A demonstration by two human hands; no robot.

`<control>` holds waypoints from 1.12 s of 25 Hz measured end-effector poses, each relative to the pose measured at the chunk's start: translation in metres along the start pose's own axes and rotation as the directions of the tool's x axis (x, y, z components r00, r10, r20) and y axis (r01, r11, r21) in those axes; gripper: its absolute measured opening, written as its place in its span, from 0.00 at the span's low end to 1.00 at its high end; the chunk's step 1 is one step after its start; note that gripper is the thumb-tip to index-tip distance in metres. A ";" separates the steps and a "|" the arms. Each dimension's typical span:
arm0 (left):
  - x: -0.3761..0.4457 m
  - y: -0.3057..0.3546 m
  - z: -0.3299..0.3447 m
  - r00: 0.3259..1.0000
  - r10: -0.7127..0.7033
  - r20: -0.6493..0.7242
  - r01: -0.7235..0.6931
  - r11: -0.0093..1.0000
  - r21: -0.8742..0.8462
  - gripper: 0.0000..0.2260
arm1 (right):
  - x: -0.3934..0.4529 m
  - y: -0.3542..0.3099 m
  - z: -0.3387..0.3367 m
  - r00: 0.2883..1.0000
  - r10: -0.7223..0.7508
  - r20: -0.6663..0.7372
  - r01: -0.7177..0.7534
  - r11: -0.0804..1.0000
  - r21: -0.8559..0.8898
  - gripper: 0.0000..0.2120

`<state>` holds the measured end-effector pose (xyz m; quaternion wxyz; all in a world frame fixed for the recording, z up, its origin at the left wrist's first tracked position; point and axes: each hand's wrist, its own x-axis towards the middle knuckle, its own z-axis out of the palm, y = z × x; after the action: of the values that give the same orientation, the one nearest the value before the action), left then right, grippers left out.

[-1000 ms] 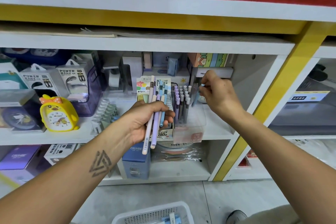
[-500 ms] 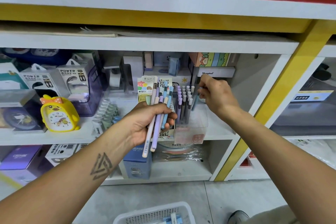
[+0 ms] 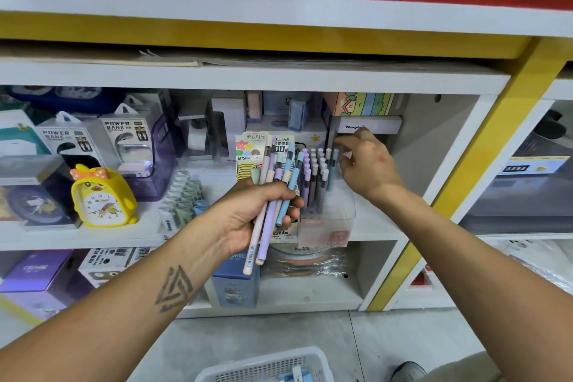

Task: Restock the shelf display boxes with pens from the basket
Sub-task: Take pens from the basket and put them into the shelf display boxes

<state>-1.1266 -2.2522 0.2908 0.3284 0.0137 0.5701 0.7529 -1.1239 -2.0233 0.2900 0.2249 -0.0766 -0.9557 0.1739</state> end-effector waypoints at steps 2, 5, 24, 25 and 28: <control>0.000 -0.001 0.001 1.000 0.006 0.002 -0.006 1.000 -0.007 0.06 | 0.000 -0.010 -0.006 0.997 0.081 -0.011 -0.077 0.974 0.214 0.13; 0.000 -0.001 0.002 1.000 0.019 0.015 -0.019 1.000 -0.001 0.05 | -0.009 -0.030 -0.015 0.968 0.110 0.227 -0.233 0.735 0.637 0.08; 0.006 -0.004 -0.001 1.000 0.014 0.022 -0.014 1.000 0.011 0.09 | -0.011 -0.004 -0.016 0.998 -0.057 0.039 0.054 0.995 0.083 0.04; 0.007 -0.004 -0.001 1.000 0.014 0.023 -0.014 1.000 0.012 0.08 | -0.012 -0.004 -0.015 0.997 -0.066 0.048 0.063 0.995 0.073 0.04; 0.008 -0.005 -0.002 1.000 0.009 0.029 -0.009 1.000 0.020 0.08 | -0.013 -0.005 -0.014 0.995 -0.090 0.053 0.088 0.995 0.040 0.04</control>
<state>-1.1312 -2.2496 0.2830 0.3330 0.0303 0.5730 0.7482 -1.1061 -2.0265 0.2980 0.2077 -0.0251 -0.9605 0.1837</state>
